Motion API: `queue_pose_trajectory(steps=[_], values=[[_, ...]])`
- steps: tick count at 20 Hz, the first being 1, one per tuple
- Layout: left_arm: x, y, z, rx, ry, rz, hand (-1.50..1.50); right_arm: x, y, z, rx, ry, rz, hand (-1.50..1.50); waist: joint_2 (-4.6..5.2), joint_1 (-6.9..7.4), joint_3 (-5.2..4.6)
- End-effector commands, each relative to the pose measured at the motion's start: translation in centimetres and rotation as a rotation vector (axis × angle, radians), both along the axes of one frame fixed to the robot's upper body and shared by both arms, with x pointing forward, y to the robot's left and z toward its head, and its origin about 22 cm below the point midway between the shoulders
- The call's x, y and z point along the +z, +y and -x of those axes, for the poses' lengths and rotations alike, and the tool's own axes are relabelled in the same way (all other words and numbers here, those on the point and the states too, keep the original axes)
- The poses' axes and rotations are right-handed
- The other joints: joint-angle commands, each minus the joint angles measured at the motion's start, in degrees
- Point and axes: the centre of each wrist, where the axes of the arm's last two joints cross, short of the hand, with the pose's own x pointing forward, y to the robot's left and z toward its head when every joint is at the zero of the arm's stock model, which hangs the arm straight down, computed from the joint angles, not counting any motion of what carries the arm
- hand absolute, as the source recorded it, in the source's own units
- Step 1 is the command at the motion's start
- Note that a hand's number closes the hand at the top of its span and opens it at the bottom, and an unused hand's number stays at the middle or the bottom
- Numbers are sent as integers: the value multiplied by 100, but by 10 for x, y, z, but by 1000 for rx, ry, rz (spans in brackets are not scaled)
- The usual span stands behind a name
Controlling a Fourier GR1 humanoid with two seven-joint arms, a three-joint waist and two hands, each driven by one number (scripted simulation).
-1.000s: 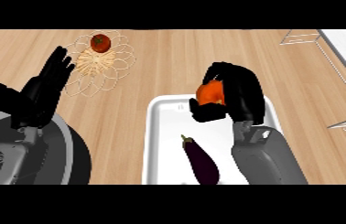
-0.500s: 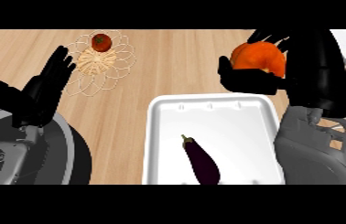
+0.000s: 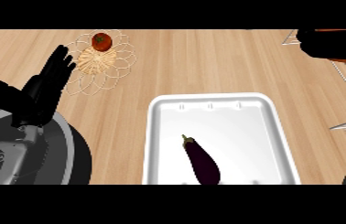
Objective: Pick the squash from the tray and place it in the tiered shelf
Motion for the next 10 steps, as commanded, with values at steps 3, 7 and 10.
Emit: queue_pose_trajectory(steps=[3,7,10], values=[[-26,8,4,8,48,18,0,18,-58,-3,-101,26,-15,150,47,-8,-68],[-23,-7,16,-10,63,20,0,4,-114,0,-155,-18,-96,150,41,25,-61],[-19,-7,13,-7,71,23,0,-6,-130,2,-168,-19,-98,150,39,23,-63]])
